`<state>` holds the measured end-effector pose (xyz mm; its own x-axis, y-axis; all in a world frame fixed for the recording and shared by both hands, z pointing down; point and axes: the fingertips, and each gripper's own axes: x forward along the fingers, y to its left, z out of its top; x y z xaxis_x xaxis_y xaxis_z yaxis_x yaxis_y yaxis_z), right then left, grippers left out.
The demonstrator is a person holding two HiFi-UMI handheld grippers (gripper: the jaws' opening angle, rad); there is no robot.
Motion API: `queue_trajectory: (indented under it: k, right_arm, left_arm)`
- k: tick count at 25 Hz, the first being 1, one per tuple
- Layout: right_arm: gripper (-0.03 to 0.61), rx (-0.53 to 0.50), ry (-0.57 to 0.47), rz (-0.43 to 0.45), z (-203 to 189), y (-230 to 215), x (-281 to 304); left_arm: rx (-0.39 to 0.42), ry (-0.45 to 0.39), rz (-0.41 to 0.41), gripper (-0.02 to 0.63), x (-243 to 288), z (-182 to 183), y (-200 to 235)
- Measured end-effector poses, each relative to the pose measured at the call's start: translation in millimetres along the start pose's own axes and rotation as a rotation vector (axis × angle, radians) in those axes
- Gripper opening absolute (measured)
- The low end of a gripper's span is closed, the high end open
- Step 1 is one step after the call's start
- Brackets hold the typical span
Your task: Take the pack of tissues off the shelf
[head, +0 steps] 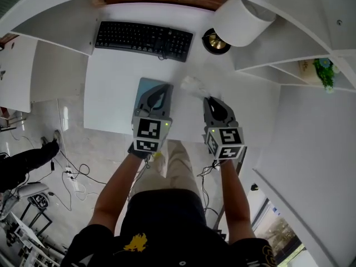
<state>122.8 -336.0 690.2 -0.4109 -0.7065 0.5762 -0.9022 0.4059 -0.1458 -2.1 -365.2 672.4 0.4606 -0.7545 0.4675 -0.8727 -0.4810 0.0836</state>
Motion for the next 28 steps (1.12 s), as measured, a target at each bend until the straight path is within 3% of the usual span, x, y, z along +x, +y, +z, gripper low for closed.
queue_trajectory:
  k: [11, 28]
  right_arm:
    - [0.044, 0.035, 0.042, 0.02, -44, -1, 21]
    - [0.044, 0.056, 0.077, 0.012, -70, -8, 19]
  left_arm:
    - [-0.021, 0.06, 0.014, 0.017, 11, -44, 3]
    - [-0.052, 0.087, 0.018, 0.017, 10, -61, -9]
